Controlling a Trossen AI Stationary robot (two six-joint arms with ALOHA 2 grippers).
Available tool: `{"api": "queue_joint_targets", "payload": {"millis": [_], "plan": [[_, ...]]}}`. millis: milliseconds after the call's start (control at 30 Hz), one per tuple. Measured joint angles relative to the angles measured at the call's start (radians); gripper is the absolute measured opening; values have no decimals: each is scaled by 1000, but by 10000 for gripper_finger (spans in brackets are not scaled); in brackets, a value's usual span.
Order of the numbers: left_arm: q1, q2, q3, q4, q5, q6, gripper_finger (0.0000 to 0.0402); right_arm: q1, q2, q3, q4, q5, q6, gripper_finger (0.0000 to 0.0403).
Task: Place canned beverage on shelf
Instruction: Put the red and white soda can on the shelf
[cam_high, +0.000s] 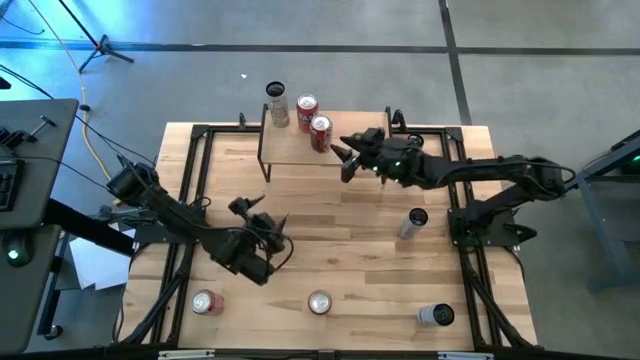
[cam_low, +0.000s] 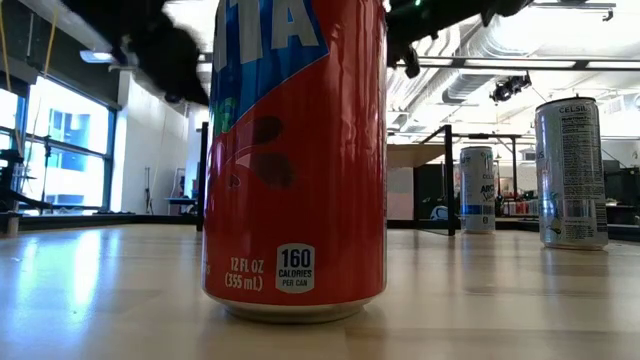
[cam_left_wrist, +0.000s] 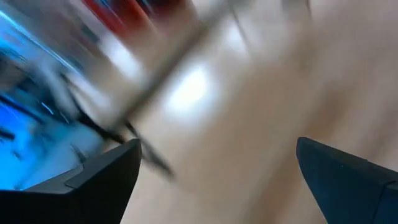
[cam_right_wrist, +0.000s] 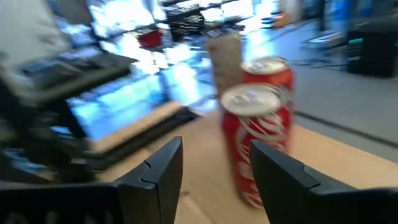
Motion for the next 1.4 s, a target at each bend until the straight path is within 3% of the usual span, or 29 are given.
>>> {"api": "queue_joint_targets", "payload": {"millis": [100,267,367,500,567,700,933,1067,1233,1400], "plan": [[-1,0,-14,12,203,55,400,-24,-39,2,-13,-92,28,170],[-59,0,-126,36,244,31,400,-29,-42,127,-268,-81,34,170],[-103,0,-227,98,130,14,400,-28,-32,239,-464,-59,36,170],[-168,0,-373,310,-207,-52,400,-28,-25,370,-648,-43,41,170],[-187,0,-430,370,-329,-140,400,-28,-25,425,-700,-25,41,170],[-212,0,-504,350,-445,-340,400,-28,-26,490,-745,-9,40,170],[-198,0,-566,67,-460,-707,400,-37,-24,505,-754,32,39,170],[-197,0,-616,-2,-460,-865,400,-43,-2,505,-764,35,40,170],[-197,0,-642,9,-460,-898,400,-43,44,505,-760,35,8,170],[-197,0,-622,47,-378,-747,400,-56,74,504,-757,32,-9,170]]}}
